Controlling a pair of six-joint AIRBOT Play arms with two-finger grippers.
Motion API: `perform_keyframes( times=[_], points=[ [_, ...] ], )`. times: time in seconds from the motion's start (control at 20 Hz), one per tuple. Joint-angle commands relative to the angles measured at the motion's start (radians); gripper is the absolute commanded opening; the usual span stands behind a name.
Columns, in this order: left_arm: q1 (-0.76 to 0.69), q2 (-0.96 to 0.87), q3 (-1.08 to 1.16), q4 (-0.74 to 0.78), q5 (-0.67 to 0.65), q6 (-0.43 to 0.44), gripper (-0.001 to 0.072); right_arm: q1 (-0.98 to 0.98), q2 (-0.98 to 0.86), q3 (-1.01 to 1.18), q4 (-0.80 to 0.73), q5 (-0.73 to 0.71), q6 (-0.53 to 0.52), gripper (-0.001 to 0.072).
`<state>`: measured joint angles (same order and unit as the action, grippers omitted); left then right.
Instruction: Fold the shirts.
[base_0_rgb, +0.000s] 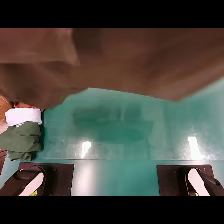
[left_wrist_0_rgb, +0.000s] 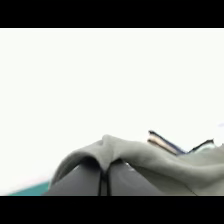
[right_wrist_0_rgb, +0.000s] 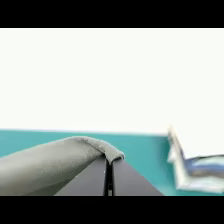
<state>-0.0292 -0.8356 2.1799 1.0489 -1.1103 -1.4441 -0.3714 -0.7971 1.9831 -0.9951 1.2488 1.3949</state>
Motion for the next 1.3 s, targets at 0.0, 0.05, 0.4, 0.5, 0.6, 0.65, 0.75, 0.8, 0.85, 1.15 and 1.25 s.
perform_keyframes(
  times=[0.0,0.05,0.4,0.5,0.6,0.65,0.75,0.8,0.85,1.15,1.25],
  points=[
    [0.0,0.004,0.093,0.001,0.02,-0.049,0.0024,-0.069,0.0,0.131,-0.003,0.042,0.0,0.0015],
    [0.0,0.004,0.09,0.005,0.017,-0.049,0.0024,-0.077,0.001,0.127,-0.002,0.05,0.001,0.0015],
    [0.0,-0.021,-0.401,0.072,-0.04,-0.063,0.0024,-0.068,-0.114,-0.109,0.001,0.223,0.041,0.0015],
    [0.0,-0.07,-0.584,0.072,-0.044,-0.069,0.0025,-0.008,-0.21,-0.187,-0.003,0.271,0.041,0.0015],
    [0.0,-0.151,-0.728,0.072,-0.046,-0.067,0.0025,0.073,-0.333,-0.283,-0.003,0.312,0.042,0.0015],
    [0.0,-0.196,-0.782,0.072,-0.043,-0.067,0.0025,0.107,-0.394,-0.325,-0.005,0.323,0.045,0.0015],
    [0.0,-0.32,-0.853,0.073,-0.019,-0.067,0.0025,0.176,-0.521,-0.405,-0.04,0.311,0.049,0.0015],
    [0.0,-0.385,-0.863,0.073,0.008,-0.062,0.0025,0.206,-0.587,-0.435,-0.071,0.28,0.053,0.0015],
    [0.0,-0.451,-0.863,0.072,0.049,-0.049,0.0025,0.229,-0.646,-0.45,-0.095,0.242,0.054,0.0015],
    [0.0,-0.705,-0.827,0.02,0.393,-0.014,0.0025,0.277,-0.935,-0.277,-0.104,0.077,0.055,0.0015],
    [0.006,-0.721,-0.796,0.021,0.388,-0.012,0.0025,0.276,-0.967,-0.2,-0.106,0.088,0.055,0.0015]
  ],
)
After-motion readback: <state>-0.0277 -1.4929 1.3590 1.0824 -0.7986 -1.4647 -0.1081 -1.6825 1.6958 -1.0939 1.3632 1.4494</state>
